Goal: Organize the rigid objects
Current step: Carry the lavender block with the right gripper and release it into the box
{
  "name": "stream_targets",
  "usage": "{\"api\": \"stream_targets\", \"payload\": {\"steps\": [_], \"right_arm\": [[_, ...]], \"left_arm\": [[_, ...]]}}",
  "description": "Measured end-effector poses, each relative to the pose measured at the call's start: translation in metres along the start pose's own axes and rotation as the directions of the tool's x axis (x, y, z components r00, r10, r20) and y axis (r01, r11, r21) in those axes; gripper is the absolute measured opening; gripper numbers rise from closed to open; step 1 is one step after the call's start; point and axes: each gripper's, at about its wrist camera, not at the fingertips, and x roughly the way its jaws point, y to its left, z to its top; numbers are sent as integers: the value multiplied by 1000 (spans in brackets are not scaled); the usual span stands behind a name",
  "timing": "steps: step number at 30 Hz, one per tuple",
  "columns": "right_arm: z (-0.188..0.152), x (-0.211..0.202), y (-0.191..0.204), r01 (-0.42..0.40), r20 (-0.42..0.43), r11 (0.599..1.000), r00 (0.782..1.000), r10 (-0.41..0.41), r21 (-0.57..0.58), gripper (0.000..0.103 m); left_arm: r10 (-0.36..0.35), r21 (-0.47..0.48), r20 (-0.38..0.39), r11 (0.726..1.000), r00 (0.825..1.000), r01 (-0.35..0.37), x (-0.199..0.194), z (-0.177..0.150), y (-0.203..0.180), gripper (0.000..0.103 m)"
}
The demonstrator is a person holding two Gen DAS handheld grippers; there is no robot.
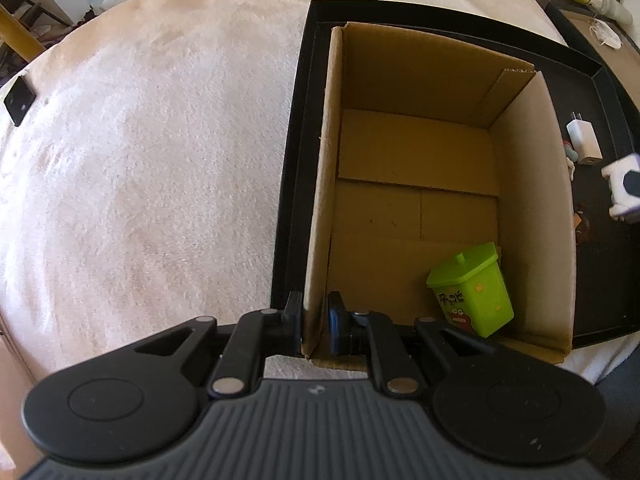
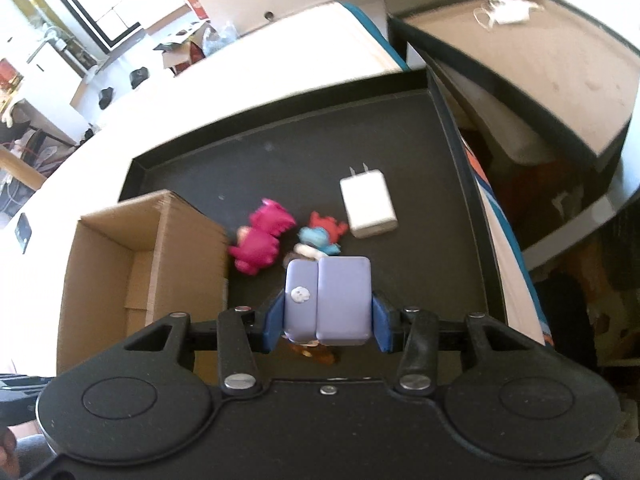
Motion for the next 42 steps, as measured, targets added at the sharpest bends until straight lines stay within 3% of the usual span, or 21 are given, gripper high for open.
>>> {"api": "stream_targets", "payload": {"steps": [17, 31, 39, 42], "right_arm": [[18, -20, 85, 6, 53, 991, 999, 1, -134, 44], [14, -4, 149, -10, 18, 974, 1000, 15, -227, 44], [16, -4, 176, -86, 2, 968, 996, 89, -238, 45], [18, -6, 182, -125, 4, 964, 992, 130, -237, 50]], "left_arm": [[-144, -51, 5, 988, 989, 145, 2, -1, 23, 12], [-202, -69, 12, 977, 979, 203, 5, -2, 37, 13], [-212, -81, 16, 974, 977, 212, 4, -2, 41, 13], [-213, -86, 15, 973, 977, 213, 4, -2, 42, 13]]}}
